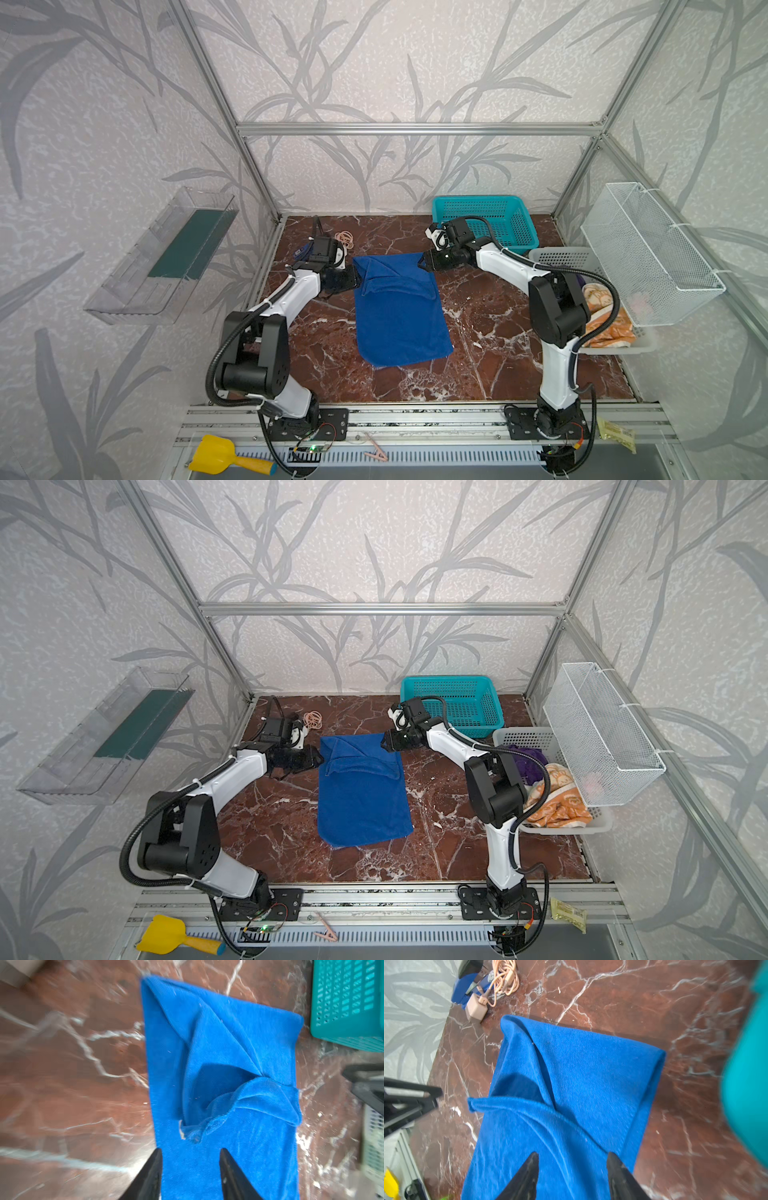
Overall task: Fold and stack the towels
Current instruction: 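Grasp the far edge of the flattened blue towel with both grippers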
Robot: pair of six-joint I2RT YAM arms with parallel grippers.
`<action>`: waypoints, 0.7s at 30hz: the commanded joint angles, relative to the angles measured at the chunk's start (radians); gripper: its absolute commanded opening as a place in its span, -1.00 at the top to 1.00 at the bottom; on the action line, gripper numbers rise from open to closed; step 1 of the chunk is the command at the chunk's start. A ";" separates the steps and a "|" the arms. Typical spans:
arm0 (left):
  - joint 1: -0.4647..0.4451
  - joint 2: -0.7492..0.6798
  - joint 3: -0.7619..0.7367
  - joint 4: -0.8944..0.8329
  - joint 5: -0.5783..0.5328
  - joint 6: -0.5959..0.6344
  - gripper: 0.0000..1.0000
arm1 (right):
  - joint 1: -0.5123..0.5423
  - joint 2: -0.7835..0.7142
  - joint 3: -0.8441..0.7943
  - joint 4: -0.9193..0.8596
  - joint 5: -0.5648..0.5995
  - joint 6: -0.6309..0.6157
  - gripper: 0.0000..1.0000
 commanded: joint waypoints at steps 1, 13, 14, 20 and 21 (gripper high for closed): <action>-0.008 0.043 -0.037 0.070 0.149 -0.060 -0.02 | 0.016 0.072 0.063 -0.014 -0.039 0.046 -0.07; -0.024 0.020 0.032 -0.003 0.060 0.025 -0.07 | 0.085 0.143 0.037 -0.057 -0.119 0.027 -0.05; -0.025 0.019 0.049 -0.009 0.051 0.027 -0.08 | 0.094 0.134 0.026 -0.057 -0.124 0.013 -0.03; -0.070 0.119 0.209 -0.043 0.010 0.019 -0.08 | 0.176 -0.003 -0.100 -0.064 -0.057 -0.121 0.08; -0.084 0.147 0.236 -0.042 0.005 0.015 -0.08 | 0.189 -0.023 -0.127 -0.063 -0.057 -0.134 0.08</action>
